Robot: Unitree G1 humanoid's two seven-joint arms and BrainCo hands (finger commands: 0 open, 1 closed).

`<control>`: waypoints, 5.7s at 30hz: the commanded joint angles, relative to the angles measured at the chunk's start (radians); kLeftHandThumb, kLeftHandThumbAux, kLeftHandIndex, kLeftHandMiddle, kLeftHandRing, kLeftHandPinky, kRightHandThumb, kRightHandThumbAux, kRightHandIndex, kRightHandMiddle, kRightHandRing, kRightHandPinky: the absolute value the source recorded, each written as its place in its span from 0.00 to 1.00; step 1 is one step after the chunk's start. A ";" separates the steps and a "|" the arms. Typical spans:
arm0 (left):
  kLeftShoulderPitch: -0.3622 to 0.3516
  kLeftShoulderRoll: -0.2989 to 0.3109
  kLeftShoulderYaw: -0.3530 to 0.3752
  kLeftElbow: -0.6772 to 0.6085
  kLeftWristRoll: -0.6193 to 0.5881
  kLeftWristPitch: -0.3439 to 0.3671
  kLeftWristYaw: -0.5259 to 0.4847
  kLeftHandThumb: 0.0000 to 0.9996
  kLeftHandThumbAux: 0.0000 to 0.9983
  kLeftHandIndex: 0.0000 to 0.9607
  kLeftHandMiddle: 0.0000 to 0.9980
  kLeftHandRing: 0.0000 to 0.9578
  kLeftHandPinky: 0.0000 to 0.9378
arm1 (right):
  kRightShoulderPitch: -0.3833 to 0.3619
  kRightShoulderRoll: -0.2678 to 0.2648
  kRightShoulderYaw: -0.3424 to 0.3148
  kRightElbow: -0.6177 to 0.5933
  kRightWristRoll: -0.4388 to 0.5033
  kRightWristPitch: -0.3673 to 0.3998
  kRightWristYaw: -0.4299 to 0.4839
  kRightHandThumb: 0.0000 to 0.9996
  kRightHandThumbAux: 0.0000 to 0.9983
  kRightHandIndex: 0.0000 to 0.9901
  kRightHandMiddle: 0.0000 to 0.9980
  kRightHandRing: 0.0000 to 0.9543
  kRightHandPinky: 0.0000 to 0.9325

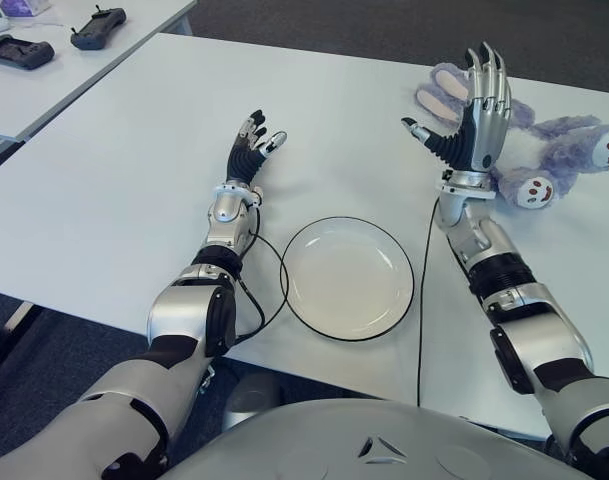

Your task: Put the doll into the plate.

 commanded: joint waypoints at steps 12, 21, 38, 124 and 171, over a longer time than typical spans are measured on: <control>0.252 -0.045 0.008 0.154 0.002 0.175 0.019 0.00 0.57 0.00 0.00 0.00 0.00 | -0.004 -0.140 -0.084 -0.139 -0.030 0.104 0.205 0.00 0.54 0.07 0.08 0.04 0.00; 0.254 -0.043 0.009 0.153 0.002 0.167 0.022 0.00 0.56 0.00 0.00 0.00 0.00 | -0.038 -0.184 -0.066 -0.110 -0.087 0.239 0.293 0.00 0.54 0.05 0.05 0.01 0.00; 0.254 -0.043 0.017 0.154 -0.003 0.179 0.022 0.00 0.57 0.00 0.00 0.00 0.00 | -0.185 -0.327 -0.018 0.164 -0.120 0.281 0.406 0.00 0.55 0.02 0.00 0.00 0.00; 0.245 0.012 0.070 0.155 -0.032 0.199 -0.028 0.00 0.60 0.00 0.00 0.00 0.00 | -0.088 -0.180 0.044 0.087 0.141 0.327 1.079 0.08 0.36 0.00 0.09 0.12 0.00; 0.243 0.010 0.136 0.153 -0.069 0.212 -0.077 0.00 0.61 0.00 0.00 0.00 0.00 | 0.090 -0.064 0.026 -0.148 0.158 0.313 1.011 0.22 0.37 0.01 0.00 0.00 0.00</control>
